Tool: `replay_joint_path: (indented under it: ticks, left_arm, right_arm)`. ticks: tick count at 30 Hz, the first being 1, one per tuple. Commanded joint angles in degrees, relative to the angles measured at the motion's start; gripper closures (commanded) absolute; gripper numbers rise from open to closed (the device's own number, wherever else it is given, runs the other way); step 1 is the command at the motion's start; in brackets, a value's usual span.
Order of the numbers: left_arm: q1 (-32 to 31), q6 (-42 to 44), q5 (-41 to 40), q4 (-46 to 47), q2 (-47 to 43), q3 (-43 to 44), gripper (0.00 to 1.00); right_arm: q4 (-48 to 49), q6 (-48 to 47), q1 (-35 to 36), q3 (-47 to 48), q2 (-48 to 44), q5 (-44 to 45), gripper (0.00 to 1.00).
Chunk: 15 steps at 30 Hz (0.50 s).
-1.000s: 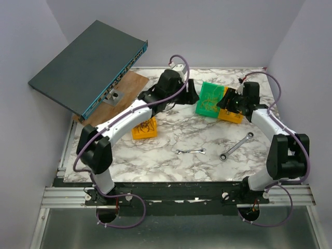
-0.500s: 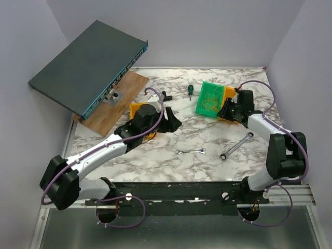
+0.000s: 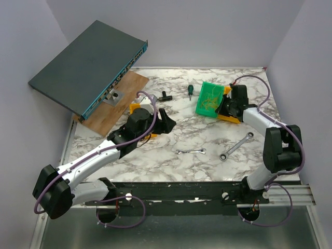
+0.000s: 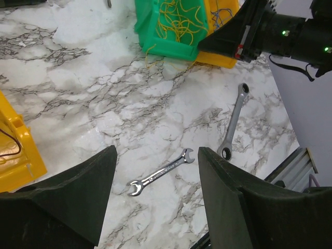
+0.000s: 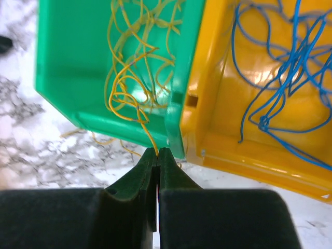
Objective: Untangle the cables
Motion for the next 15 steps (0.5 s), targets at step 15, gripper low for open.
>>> replay_joint_path:
  ticks: [15]
  left_arm:
    - [0.0, 2.2, -1.0, -0.7, -0.5, 1.1, 0.37]
  right_arm:
    - [-10.6, -6.3, 1.4, 20.4, 2.5, 14.4, 0.99]
